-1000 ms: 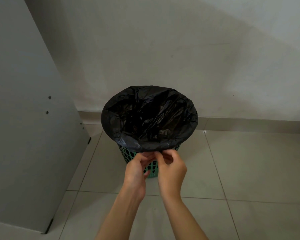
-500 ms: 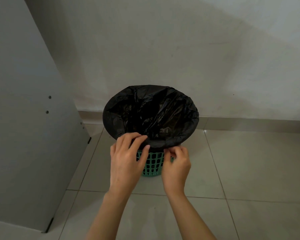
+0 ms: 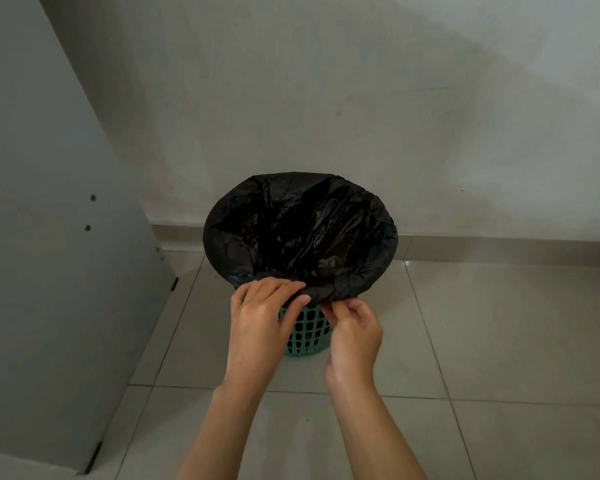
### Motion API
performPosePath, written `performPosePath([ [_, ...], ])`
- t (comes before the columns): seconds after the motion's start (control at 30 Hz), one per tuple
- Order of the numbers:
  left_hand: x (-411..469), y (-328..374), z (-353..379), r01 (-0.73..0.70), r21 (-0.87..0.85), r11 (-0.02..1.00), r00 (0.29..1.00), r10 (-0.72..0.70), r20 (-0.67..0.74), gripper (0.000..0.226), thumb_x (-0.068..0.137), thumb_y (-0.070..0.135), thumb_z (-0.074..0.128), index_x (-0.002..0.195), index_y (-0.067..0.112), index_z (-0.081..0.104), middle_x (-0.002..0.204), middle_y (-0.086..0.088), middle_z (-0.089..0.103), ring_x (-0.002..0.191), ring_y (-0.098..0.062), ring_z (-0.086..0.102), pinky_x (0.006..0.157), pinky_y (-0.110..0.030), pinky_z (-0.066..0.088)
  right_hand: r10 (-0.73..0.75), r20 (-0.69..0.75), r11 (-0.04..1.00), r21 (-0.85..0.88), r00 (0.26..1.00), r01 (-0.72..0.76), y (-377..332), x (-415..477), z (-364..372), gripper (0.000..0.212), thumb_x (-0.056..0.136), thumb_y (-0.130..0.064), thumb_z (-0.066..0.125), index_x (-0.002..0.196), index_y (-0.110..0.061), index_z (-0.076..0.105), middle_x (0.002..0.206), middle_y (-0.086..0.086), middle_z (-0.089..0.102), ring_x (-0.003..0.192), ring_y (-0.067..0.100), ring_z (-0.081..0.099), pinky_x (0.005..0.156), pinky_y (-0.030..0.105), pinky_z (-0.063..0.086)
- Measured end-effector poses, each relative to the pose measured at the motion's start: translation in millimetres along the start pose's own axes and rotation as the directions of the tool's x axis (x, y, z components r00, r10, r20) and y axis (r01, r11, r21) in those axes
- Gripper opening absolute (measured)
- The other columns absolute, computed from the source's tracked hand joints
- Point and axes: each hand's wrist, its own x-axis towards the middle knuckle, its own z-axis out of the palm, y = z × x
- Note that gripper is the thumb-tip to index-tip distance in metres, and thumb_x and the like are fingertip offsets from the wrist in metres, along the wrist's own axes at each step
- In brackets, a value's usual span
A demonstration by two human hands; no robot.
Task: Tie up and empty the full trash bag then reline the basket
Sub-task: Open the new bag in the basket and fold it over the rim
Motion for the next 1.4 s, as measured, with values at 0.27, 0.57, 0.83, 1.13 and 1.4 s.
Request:
performPosePath([
  [0.27,1.8,-0.4,1.6,0.026,-0.052,0.998,1.000,-0.025,0.005,0.034,0.086,0.043,0.049,0.099,0.021,0.072,0.095,0.010,0.069,0.098,-0.002,0.051,0.095,-0.025,0.029,0.304,0.196,0.880,0.318,0.932,-0.354,-10.4,3.8,-4.0,0.012,0.091,0.003,0.050,0.092,-0.001,0.061,0.088,0.010,0.065,0.084,0.019,0.061,0.082,0.025,0.054],
  [0.57,1.3,-0.5,5.1,0.038,-0.089,0.995,0.999,-0.036,0.018,0.035,0.086,0.043,0.050,0.099,0.019,0.072,0.094,0.009,0.069,0.095,-0.001,0.053,0.095,-0.029,0.033,0.333,0.203,0.854,0.349,0.921,-0.386,-13.5,6.6,-2.0,0.014,0.089,0.007,0.050,0.094,0.000,0.062,0.085,0.010,0.067,0.083,0.019,0.064,0.075,0.023,0.057],
  [0.83,0.7,-1.7,6.0,0.044,-0.160,0.986,0.998,-0.035,0.060,0.037,0.087,0.043,0.048,0.099,0.018,0.072,0.096,0.010,0.068,0.093,-0.003,0.056,0.104,-0.027,0.029,0.423,0.068,0.806,0.426,0.904,-0.410,-5.4,10.1,8.0,0.028,0.085,0.011,0.054,0.113,0.007,0.059,0.095,0.016,0.066,0.085,0.021,0.063,0.079,0.025,0.052],
  [1.13,1.3,-1.2,6.1,0.052,-0.169,0.984,0.996,-0.039,0.079,0.038,0.088,0.042,0.045,0.101,0.018,0.071,0.097,0.009,0.068,0.093,-0.006,0.059,0.108,-0.015,0.015,0.420,-0.044,0.871,0.301,0.907,-0.389,-16.8,-1.5,13.2,0.012,0.090,0.001,0.053,0.086,0.005,0.063,0.079,0.015,0.066,0.071,0.021,0.064,0.067,0.025,0.052],
  [1.4,2.0,-5.4,7.6,0.005,-0.193,0.981,0.994,0.016,0.111,0.035,0.089,0.035,0.043,0.107,0.019,0.068,0.101,0.009,0.066,0.101,0.001,0.049,0.107,-0.008,0.007,0.425,-0.038,0.898,0.146,0.905,-0.415,-25.7,-5.5,28.7,0.015,0.089,-0.020,0.063,0.084,-0.006,0.063,0.086,0.009,0.066,0.076,0.020,0.062,0.066,0.027,0.051],
])
